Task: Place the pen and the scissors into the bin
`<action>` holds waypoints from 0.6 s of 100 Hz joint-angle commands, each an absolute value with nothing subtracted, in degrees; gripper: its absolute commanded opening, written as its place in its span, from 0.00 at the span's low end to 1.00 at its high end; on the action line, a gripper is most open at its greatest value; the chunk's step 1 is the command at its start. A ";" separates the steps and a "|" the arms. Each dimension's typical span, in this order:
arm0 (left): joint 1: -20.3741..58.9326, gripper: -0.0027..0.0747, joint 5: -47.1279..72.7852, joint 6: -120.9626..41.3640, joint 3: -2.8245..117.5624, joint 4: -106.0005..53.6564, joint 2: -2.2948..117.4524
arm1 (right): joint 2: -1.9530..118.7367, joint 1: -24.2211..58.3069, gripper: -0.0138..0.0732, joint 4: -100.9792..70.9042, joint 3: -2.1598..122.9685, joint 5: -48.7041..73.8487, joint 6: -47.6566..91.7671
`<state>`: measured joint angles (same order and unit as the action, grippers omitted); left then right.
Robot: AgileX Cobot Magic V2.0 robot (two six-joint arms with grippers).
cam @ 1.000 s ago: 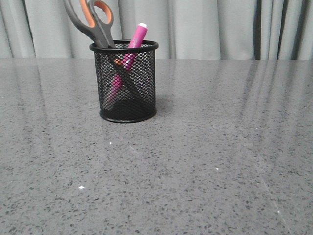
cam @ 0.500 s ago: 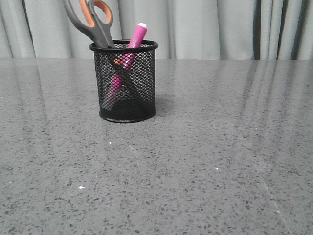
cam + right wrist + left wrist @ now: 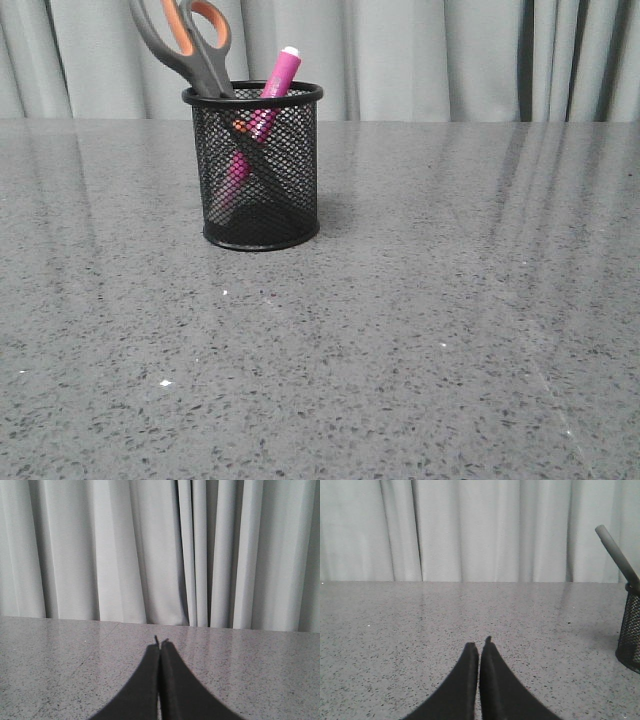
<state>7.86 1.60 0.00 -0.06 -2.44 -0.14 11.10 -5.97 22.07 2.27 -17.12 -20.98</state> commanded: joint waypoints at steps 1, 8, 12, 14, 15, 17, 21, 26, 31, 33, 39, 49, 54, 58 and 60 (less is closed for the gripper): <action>7.68 0.01 -3.14 0.58 -1.49 -2.60 -1.70 | 11.41 -6.39 0.07 21.60 3.73 -21.17 -20.74; 7.68 0.01 -3.14 0.58 -1.49 -2.60 -1.70 | 11.41 -6.39 0.07 21.60 3.73 -21.17 -20.74; 7.68 0.01 -3.14 0.58 -1.49 -2.60 -1.70 | 11.41 -6.39 0.07 21.60 3.73 -21.17 -20.74; 7.68 0.01 -3.14 0.58 -1.49 -2.60 -1.70 | 11.41 -6.39 0.07 21.60 3.73 -21.17 -20.74; 7.68 0.01 -3.14 0.58 -1.49 -2.60 -1.70 | 11.41 -6.39 0.07 21.60 3.73 -21.17 -20.74; 7.68 0.01 -3.14 0.58 -1.49 -2.60 -1.70 | 11.41 -6.39 0.07 21.60 3.73 -21.17 -20.74; 7.68 0.01 -3.14 0.58 -1.49 -2.60 -1.70 | 11.41 -6.39 0.07 21.60 3.73 -21.01 -20.74; 7.68 0.01 -3.14 0.58 -1.49 -2.60 -1.70 | 11.41 -6.39 0.07 19.51 3.73 -20.33 -20.74; 7.68 0.01 -3.14 0.58 -1.49 -2.60 -1.70 | 11.41 -6.39 0.07 14.18 3.73 -19.10 -20.61; 7.68 0.01 -3.14 0.58 -1.49 -2.60 -1.70 | 11.41 -6.39 0.07 10.91 3.73 -17.98 -19.68; 7.68 0.01 -3.14 0.58 -1.49 -2.60 -1.70 | 11.41 -6.39 0.07 2.66 3.86 -15.82 -12.97; 7.68 0.01 -3.14 0.58 -1.49 -2.60 -1.70 | 11.41 -5.99 0.07 1.21 3.86 -12.78 -5.31; 7.68 0.01 -3.14 0.58 -1.49 -2.60 -1.70 | 11.13 -5.62 0.07 1.16 3.86 -10.50 -4.19; 7.68 0.01 -3.14 0.58 -1.49 -2.60 -1.70 | 10.89 -5.19 0.07 1.16 3.75 -8.17 -2.62; 7.68 0.01 -3.14 0.58 -1.49 -2.60 -1.70 | 10.62 -4.89 0.07 1.16 3.75 -6.86 -2.25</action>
